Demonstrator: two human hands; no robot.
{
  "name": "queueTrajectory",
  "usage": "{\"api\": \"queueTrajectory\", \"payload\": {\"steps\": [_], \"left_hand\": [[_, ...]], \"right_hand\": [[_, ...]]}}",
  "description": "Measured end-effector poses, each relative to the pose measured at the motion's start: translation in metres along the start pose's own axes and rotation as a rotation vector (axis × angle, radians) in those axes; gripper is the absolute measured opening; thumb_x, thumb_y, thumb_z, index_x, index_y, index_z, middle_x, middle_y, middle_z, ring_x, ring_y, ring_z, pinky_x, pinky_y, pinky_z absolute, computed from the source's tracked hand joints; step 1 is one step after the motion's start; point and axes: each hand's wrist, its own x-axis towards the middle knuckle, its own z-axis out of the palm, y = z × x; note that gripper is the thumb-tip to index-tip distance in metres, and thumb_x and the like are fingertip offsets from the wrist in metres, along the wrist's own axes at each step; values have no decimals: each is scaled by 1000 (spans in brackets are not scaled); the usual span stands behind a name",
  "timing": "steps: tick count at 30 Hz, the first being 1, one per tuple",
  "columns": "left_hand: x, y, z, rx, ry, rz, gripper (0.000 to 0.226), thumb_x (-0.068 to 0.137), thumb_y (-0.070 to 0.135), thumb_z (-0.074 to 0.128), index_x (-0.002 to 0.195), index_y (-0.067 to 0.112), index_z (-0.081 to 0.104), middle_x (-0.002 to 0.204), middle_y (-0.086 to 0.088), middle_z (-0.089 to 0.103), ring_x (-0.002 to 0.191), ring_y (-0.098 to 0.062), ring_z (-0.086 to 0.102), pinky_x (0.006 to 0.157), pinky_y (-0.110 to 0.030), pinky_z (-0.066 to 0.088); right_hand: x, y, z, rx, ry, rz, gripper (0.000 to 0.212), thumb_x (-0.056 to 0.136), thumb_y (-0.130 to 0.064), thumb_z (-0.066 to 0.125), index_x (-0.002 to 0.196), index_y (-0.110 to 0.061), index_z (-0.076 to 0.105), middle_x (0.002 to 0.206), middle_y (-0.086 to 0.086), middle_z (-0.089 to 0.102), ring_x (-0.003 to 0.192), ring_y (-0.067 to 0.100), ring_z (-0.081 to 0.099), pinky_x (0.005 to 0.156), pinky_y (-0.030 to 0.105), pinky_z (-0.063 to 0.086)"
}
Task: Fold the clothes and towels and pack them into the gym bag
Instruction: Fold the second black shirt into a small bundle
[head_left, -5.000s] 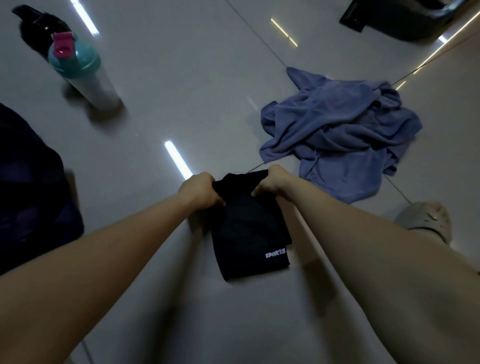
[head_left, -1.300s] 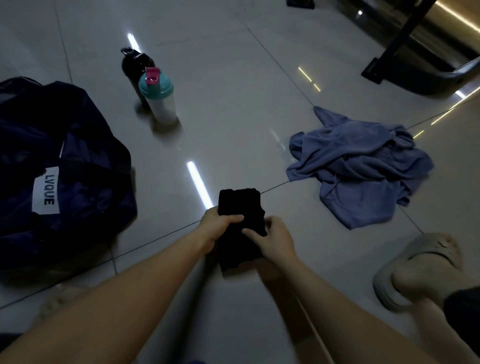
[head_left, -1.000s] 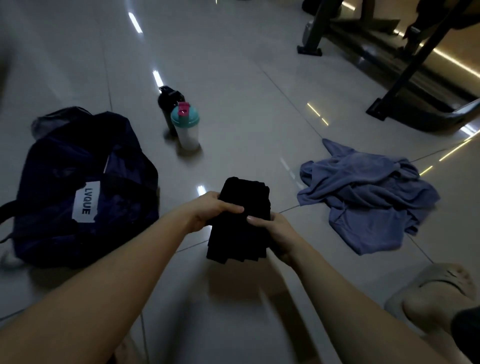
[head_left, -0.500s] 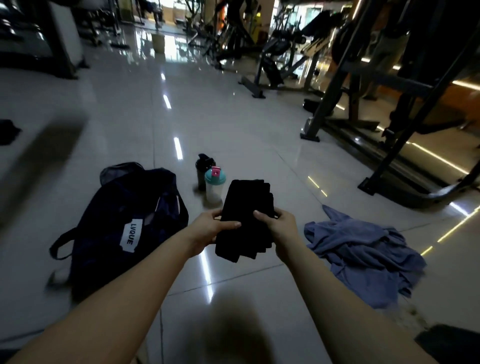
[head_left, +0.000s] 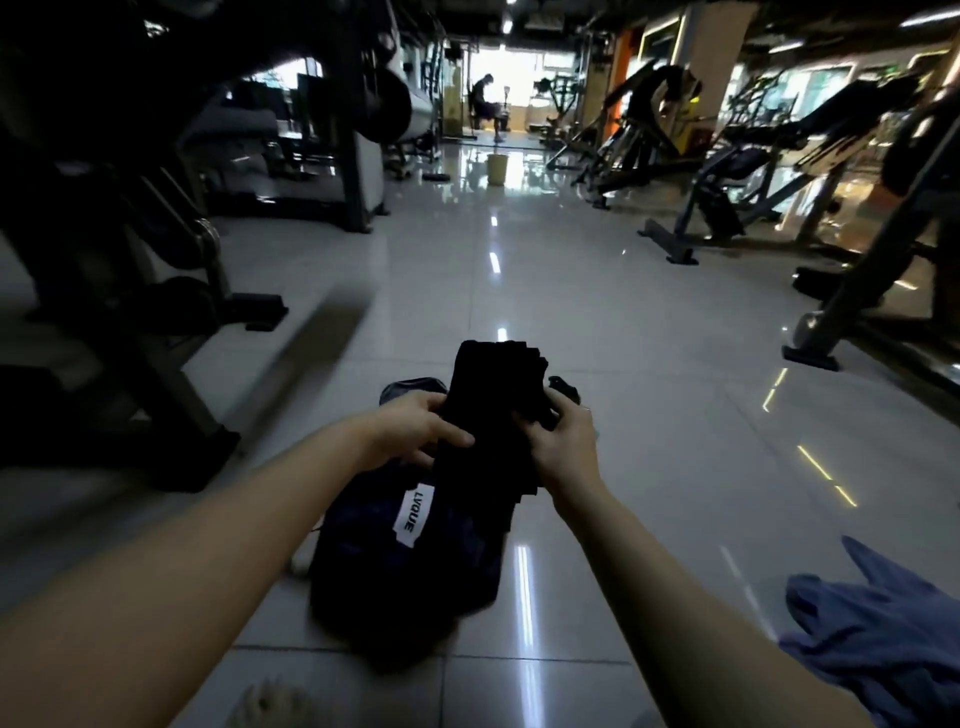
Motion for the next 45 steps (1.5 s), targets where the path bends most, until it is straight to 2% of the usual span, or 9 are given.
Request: {"api": "queueTrajectory", "payload": {"steps": [4, 8, 13, 17, 24, 32, 38, 41, 45], "left_hand": [[37, -15, -29, 67, 85, -29, 35, 86, 10, 79, 117, 15, 65, 97, -5, 74, 85, -22, 74, 73, -34, 59], [83, -76, -54, 430, 461, -151, 16, 84, 27, 78, 94, 18, 67, 97, -8, 72, 80, -23, 68, 72, -31, 53], [111, -186, -52, 626, 456, -632, 94, 70, 64, 81, 142, 17, 43, 146, -20, 40, 127, -42, 48, 99, -51, 48], [120, -229, -39, 635, 372, -671, 128, 64, 67, 84, 158, 22, 11, 147, -22, 43, 123, -40, 55, 88, -45, 53], [108, -242, -24, 993, 328, -511, 16, 95, 26, 61, 92, 10, 61, 85, -7, 60, 76, -25, 59, 65, -34, 55], [67, -220, -3, 540, 261, -708, 30, 91, 36, 66, 101, 7, 64, 92, -9, 67, 77, -25, 64, 66, -30, 52], [28, -180, 11, 279, -97, -963, 21, 95, 20, 64, 101, 1, 61, 88, -18, 67, 87, -38, 68, 69, -46, 60], [54, -164, -4, 584, -47, -820, 48, 83, 50, 76, 94, 8, 57, 92, -13, 66, 77, -32, 68, 67, -40, 58], [114, -154, -10, 1061, 257, -148, 35, 82, 53, 66, 99, 22, 63, 115, -6, 65, 102, -28, 61, 84, -38, 53]], "right_hand": [[34, 25, 26, -80, 36, 5, 34, 89, -5, 59, 114, -24, 72, 89, -11, 73, 80, 5, 68, 75, 35, 58], [69, 61, 24, -282, 166, 90, 43, 85, -1, 55, 120, -23, 71, 88, -7, 69, 78, 13, 63, 71, 28, 47], [85, 117, 48, -258, 35, 222, 36, 87, -9, 58, 112, -31, 72, 87, -5, 75, 81, 24, 72, 75, 42, 61], [87, 147, 82, -233, -101, 258, 24, 88, -18, 67, 106, -32, 72, 93, -4, 75, 88, 20, 72, 84, 48, 60], [76, 183, 54, -861, -212, 227, 24, 83, -17, 54, 103, -23, 66, 91, 3, 70, 86, 28, 67, 75, 45, 57], [68, 179, 21, -938, -260, 277, 13, 82, -10, 56, 86, -15, 67, 78, 5, 67, 77, 30, 65, 67, 40, 55], [78, 170, 15, -951, -430, 381, 3, 84, -13, 62, 85, -11, 65, 81, 8, 67, 76, 27, 67, 73, 45, 60], [81, 166, 25, -971, -469, 336, 10, 81, -18, 67, 91, -14, 67, 81, 5, 68, 74, 24, 67, 73, 44, 61], [80, 163, 31, -942, -490, 328, 15, 81, -28, 70, 92, -18, 67, 81, 3, 70, 75, 23, 68, 72, 46, 61]]}}
